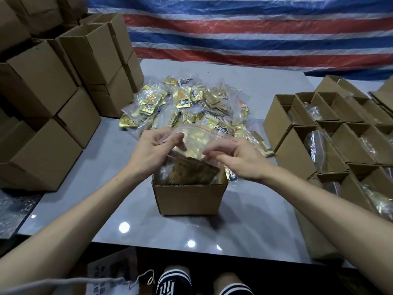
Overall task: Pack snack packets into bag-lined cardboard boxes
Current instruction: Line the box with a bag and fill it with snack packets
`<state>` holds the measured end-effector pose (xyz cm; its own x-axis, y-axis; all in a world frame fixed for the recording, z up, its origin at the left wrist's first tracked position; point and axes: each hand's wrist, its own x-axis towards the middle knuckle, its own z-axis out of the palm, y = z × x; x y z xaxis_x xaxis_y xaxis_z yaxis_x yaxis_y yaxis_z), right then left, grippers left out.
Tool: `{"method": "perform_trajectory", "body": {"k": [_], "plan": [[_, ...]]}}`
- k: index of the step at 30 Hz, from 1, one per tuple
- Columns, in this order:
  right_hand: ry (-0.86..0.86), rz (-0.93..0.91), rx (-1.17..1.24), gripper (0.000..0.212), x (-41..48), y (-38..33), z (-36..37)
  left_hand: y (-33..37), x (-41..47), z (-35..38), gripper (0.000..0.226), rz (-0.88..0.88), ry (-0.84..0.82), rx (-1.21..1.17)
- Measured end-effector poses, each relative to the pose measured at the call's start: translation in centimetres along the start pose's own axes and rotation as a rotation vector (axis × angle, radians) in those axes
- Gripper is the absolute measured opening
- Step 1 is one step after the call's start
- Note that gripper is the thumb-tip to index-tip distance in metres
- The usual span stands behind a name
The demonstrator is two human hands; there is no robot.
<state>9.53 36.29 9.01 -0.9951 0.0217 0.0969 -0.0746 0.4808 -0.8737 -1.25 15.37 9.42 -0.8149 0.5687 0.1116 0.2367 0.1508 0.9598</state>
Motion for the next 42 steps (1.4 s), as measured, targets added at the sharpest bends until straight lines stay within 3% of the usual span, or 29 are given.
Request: {"method": "perform_trajectory", "body": {"k": [3, 6, 8, 12, 14, 19, 26, 29, 31, 34, 39, 42], "plan": [[0.043, 0.007, 0.025, 0.020, 0.0, 0.8, -0.1, 0.5, 0.0, -1.0, 0.026, 0.045, -0.067, 0.106], [-0.091, 0.143, 0.015, 0.027, -0.3, 1.4, -0.9, 1.2, 0.3, -2.4, 0.034, 0.065, -0.154, 0.271], [-0.149, 0.185, -0.012, 0.031, -0.5, 1.8, -1.2, 1.3, 0.6, -3.1, 0.041, 0.007, -0.221, 0.349], [-0.168, 0.278, 0.068, 0.026, -0.4, 2.3, -0.6, 1.0, 1.1, -3.5, 0.040, -0.154, -0.380, 0.286], [-0.198, 0.285, -0.036, 0.023, -0.1, 2.9, -0.3, 0.4, 1.4, -3.3, 0.038, -0.198, -0.426, 0.332], [-0.095, 0.204, -0.394, 0.021, 0.6, 3.7, 1.4, -1.7, 1.3, -1.9, 0.027, -0.145, -0.344, 0.510], [0.046, 0.102, -0.345, 0.031, 1.0, 3.4, 1.3, -3.1, 1.0, -1.3, 0.010, -0.078, -0.147, 0.453], [-0.014, 0.176, -0.384, 0.020, 1.3, 3.7, 1.2, -3.5, 0.4, -0.6, 0.029, -0.113, -0.256, 0.462], [-0.103, 0.213, -0.432, 0.019, 1.3, 3.5, 1.5, -4.1, 0.3, -0.2, 0.044, -0.180, -0.367, 0.647], [-0.263, 0.250, -0.545, 0.016, 1.6, 3.0, 1.7, -4.3, 0.4, 0.2, 0.020, -0.208, -0.475, 0.977], [-0.277, 0.292, -0.449, 0.018, 2.6, 2.0, 0.7, -3.2, 0.8, -0.5, 0.016, -0.306, -0.434, 0.496], [-0.283, 0.343, -0.307, 0.011, 2.6, 2.3, 1.1, -2.8, 0.9, -0.7, 0.018, -0.305, -0.448, 0.447]]}}
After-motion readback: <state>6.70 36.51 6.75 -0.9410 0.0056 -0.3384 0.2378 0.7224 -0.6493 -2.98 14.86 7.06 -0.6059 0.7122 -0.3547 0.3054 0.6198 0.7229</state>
